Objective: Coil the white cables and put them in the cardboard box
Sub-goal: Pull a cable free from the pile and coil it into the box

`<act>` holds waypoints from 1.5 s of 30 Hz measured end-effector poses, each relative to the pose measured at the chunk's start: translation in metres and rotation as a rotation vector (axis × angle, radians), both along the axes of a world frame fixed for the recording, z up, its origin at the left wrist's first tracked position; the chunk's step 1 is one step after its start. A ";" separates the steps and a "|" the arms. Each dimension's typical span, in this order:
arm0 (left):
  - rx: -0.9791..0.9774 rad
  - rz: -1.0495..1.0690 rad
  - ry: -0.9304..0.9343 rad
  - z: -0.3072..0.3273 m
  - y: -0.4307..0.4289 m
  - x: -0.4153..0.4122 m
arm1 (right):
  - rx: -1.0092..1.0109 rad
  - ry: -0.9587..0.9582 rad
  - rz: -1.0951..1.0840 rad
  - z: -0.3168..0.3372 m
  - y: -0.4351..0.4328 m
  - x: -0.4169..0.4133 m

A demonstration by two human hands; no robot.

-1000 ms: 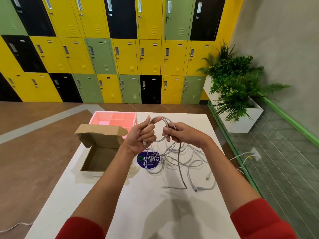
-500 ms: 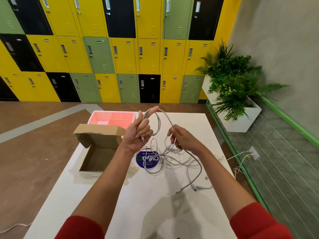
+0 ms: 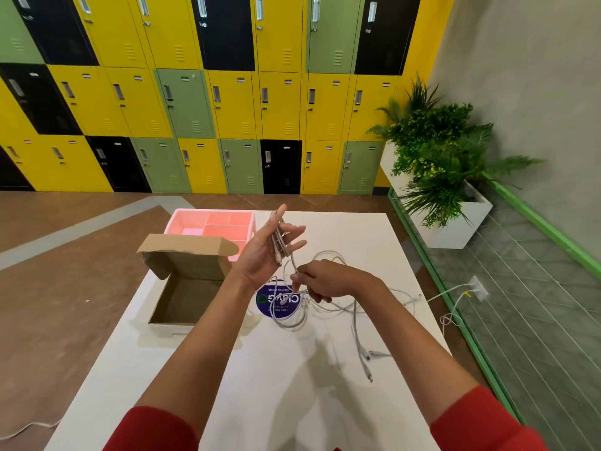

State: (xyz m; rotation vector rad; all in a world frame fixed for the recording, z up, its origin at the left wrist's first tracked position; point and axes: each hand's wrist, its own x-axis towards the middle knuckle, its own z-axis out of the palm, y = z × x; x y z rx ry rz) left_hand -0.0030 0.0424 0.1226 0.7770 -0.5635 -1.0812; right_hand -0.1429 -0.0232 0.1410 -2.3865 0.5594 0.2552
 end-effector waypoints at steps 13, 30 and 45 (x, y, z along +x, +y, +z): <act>0.353 -0.224 -0.615 -0.019 0.001 -0.002 | -0.324 -0.246 -0.147 0.028 -0.025 -0.017; 0.277 -0.557 -0.379 -0.008 0.008 -0.017 | -0.199 -0.688 -0.342 0.007 -0.050 -0.022; -0.099 -0.654 0.257 -0.021 0.014 0.000 | 0.359 -0.499 -0.232 -0.008 -0.025 -0.024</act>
